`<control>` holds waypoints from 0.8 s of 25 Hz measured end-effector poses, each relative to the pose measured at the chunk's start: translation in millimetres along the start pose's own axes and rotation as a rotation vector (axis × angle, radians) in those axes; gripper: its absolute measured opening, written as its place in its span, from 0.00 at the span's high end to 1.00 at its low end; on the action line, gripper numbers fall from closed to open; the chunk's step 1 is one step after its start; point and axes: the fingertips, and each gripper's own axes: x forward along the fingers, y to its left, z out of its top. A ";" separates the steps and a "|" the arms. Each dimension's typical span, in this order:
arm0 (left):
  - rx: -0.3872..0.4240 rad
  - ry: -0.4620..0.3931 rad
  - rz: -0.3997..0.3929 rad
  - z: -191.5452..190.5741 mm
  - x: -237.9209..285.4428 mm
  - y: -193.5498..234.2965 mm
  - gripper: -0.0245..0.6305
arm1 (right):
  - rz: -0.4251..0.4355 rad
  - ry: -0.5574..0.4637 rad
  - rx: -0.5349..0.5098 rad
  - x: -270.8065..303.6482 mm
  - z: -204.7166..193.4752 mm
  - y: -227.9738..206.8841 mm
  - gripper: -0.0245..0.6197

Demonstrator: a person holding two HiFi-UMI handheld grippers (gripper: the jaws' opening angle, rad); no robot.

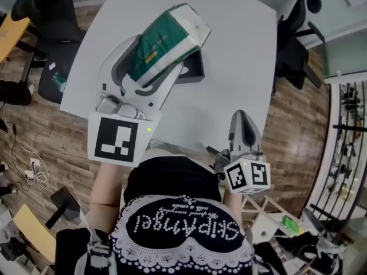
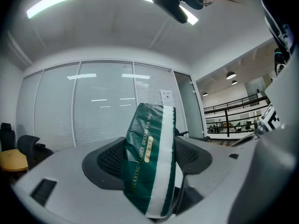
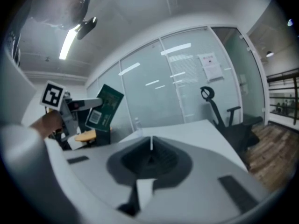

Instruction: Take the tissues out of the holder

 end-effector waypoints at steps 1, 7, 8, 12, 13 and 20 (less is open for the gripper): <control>-0.007 -0.007 0.012 2.2 -5.1 2.2 0.44 | 0.003 -0.004 -0.004 0.7 2.0 0.5 0.91; -0.064 -0.019 0.087 8.1 -41.3 18.7 0.44 | 0.018 -0.031 -0.027 4.6 17.7 4.0 0.91; -0.066 -0.021 0.101 7.7 -47.0 22.5 0.44 | 0.021 -0.036 -0.030 5.8 20.6 5.0 0.91; -0.072 -0.073 0.139 11.5 -66.1 35.8 0.44 | 0.023 -0.051 -0.038 6.3 30.7 8.9 0.91; -0.079 -0.067 0.151 7.9 -71.1 38.6 0.44 | 0.023 -0.054 -0.041 5.1 33.4 9.3 0.91; -0.089 -0.030 0.199 -16.2 -84.6 38.9 0.44 | 0.021 -0.068 -0.050 6.1 38.8 -7.1 0.91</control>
